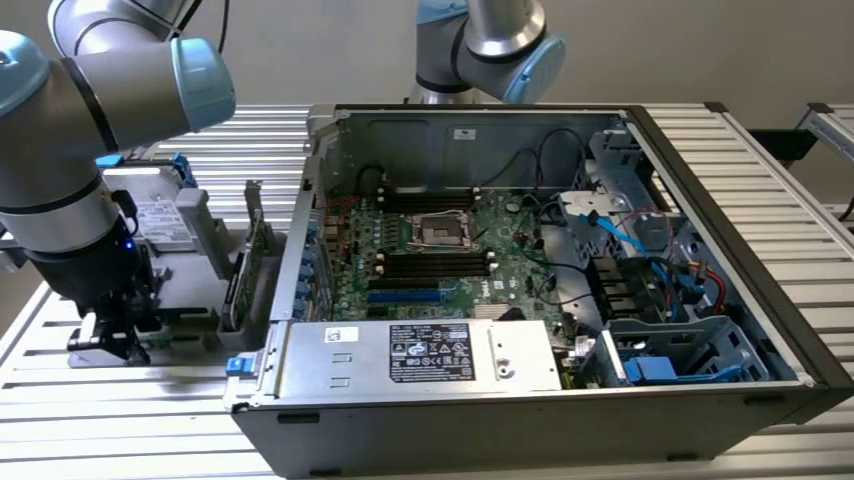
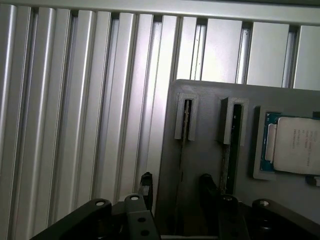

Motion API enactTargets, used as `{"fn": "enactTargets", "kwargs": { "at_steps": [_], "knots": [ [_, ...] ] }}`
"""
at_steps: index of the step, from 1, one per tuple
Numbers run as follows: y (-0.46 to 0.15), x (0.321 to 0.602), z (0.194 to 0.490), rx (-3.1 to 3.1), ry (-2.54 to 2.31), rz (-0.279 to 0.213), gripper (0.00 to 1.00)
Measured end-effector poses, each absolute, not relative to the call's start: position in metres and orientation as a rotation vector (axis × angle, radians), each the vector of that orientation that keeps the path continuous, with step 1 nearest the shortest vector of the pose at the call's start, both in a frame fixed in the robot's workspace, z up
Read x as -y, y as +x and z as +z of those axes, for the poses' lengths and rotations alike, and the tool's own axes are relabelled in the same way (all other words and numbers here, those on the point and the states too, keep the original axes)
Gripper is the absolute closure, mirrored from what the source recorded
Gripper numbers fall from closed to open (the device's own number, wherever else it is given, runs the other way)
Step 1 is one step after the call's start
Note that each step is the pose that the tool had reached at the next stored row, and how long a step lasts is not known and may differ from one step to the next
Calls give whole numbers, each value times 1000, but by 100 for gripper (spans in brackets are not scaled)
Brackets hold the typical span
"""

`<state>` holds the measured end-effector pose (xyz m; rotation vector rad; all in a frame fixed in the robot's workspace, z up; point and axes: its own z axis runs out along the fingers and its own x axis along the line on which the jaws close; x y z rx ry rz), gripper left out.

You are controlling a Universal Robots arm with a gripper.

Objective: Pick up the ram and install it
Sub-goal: 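Pick up the ram and move it above insertion slot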

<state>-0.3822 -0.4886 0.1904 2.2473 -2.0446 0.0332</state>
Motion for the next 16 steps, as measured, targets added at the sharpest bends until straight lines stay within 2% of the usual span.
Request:
{"fn": "enactTargets", "kwargs": {
  "at_steps": [2, 3, 4, 7, 8, 10, 16],
  "knots": [
    [-382, 489, 190, 2045, 2247, 33, 51],
    [-382, 489, 190, 2045, 2247, 33, 58],
    [-382, 489, 190, 2045, 2247, 33, 58],
    [-382, 489, 190, 2045, 2247, 33, 76],
    [-382, 489, 190, 2045, 2247, 33, 76],
    [-382, 489, 190, 2044, 2247, 34, 85],
    [-382, 489, 190, 2044, 2247, 34, 85]
  ]
}}
